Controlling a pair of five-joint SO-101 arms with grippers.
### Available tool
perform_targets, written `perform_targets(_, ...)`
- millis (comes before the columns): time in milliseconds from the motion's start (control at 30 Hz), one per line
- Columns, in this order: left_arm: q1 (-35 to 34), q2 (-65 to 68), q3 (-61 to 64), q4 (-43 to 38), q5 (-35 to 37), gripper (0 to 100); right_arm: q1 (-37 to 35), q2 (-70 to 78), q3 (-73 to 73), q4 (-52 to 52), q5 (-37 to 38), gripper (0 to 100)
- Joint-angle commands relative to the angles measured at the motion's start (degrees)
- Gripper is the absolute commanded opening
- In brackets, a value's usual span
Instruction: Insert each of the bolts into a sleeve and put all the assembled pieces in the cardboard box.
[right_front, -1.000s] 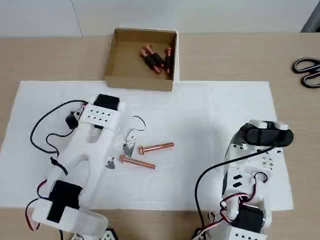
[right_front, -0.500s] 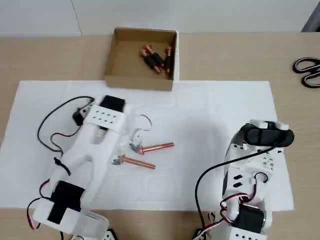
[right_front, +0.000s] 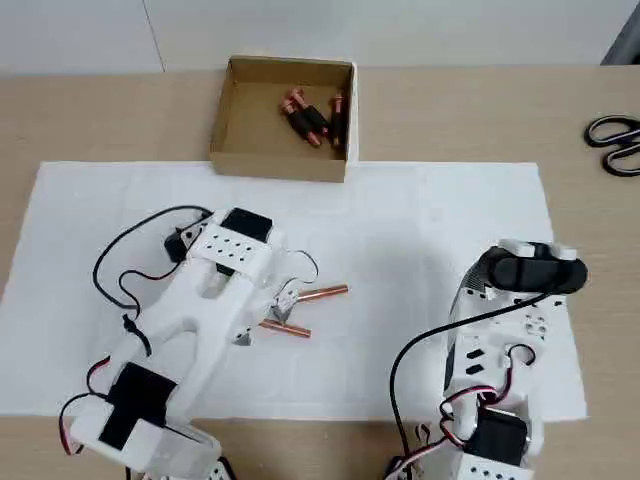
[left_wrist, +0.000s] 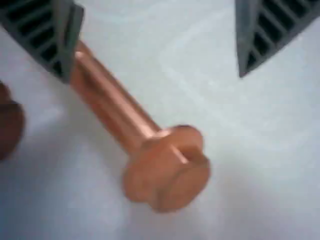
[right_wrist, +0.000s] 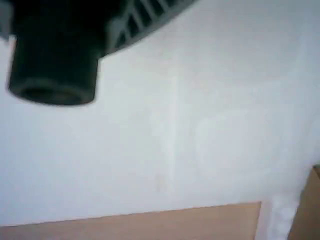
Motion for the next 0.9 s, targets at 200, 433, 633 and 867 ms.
perform_targets(200,-4.31,-0.26,6.55,-14.15,0.35,21,0.40,-0.92,-0.26,-1.01,-0.44,0.5)
perform_targets(433,-4.04,-0.26,10.86,-18.64,0.35,1,0.40,-0.92,-0.35,-1.01,-0.44,0.5)
perform_targets(633,-4.13,-0.79,8.57,-18.11,0.26,1,0.40,-0.92,-0.35,-1.01,-0.44,0.5)
perform_targets(867,-3.96,-0.79,-8.75,-6.24,0.09,1,-0.13,-0.92,-0.79,-1.01,-0.18,0.7)
